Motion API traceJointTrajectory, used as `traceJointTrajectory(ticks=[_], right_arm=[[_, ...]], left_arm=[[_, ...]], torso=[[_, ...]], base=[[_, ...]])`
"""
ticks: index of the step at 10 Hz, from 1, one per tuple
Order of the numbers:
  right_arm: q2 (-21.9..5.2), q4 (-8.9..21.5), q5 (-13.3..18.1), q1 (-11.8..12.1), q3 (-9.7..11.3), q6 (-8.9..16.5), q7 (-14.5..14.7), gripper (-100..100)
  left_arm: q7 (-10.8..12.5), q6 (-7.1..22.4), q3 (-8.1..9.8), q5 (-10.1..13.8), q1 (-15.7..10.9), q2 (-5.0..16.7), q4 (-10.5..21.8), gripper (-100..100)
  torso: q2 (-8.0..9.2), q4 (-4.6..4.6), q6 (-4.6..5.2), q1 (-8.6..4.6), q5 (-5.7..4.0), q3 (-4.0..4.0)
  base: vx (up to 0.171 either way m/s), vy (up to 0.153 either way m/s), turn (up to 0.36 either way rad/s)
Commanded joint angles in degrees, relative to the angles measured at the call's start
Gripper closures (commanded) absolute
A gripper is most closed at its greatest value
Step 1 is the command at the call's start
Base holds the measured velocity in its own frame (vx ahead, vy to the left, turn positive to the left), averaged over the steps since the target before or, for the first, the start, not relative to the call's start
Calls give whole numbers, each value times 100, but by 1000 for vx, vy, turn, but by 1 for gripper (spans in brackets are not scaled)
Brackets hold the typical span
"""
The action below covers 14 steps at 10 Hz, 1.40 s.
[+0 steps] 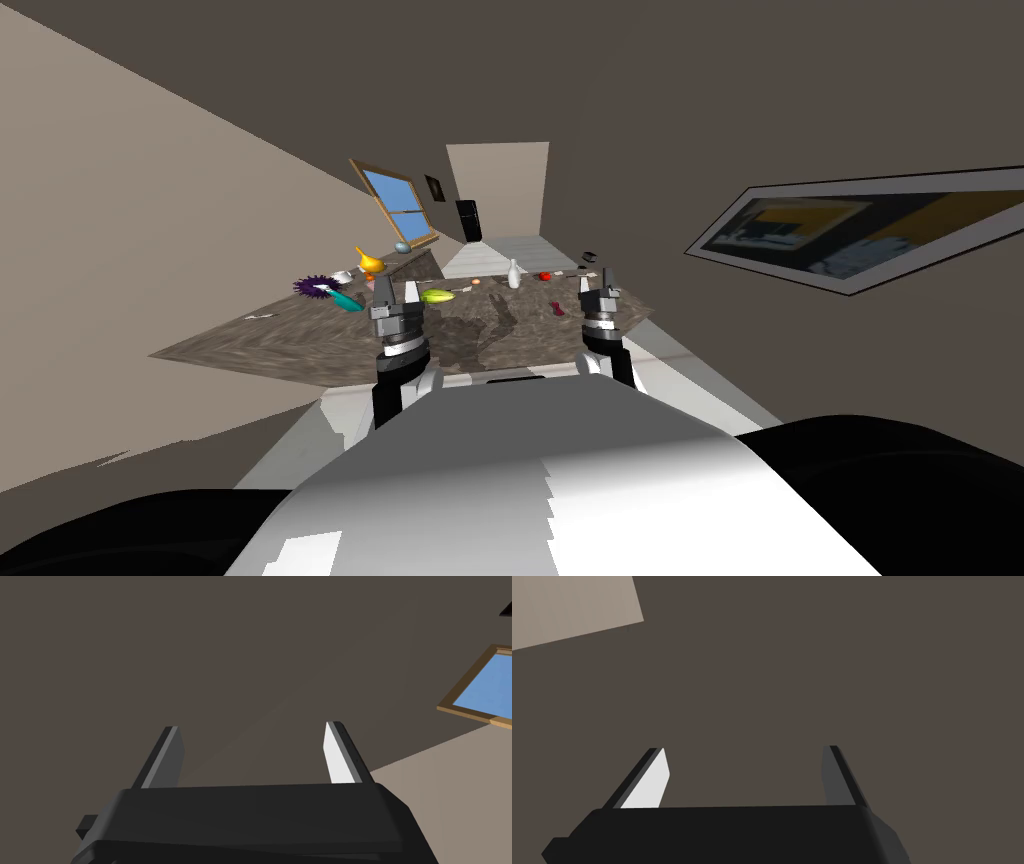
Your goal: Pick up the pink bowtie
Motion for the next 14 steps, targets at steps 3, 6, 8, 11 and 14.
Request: traceJointTrajectory(ticks=[3,6,8,11,14], right_arm=[[-544,103,-132,-114,99,90,-49,-100],[-1015,200,-271,-225,198,187,-96,-100],[-1291,257,-356,-290,257,247,-123,-100],[-1676,317,-449,-358,323,316,-150,-100],[-2202,445,-663,-499,470,476,-206,-100]], left_arm=[[0,0,0,0,0,0,0,0],[0,0,0,0,-1,0,0,0],[0,0,0,0,0,0,0,0],[0,0,0,0,0,0,0,0],[0,0,0,0,0,0,0,0]], torso=[[11,2,0,-5,-1,6],[19,5,0,-5,-1,11],[15,4,0,-3,-1,9],[15,3,0,-7,-2,9],[15,4,0,-4,-1,9]], base=[[-33,-8,-35],[-52,-9,-27],[-37,-6,-21],[-38,-12,-15],[-45,-8,-10]])
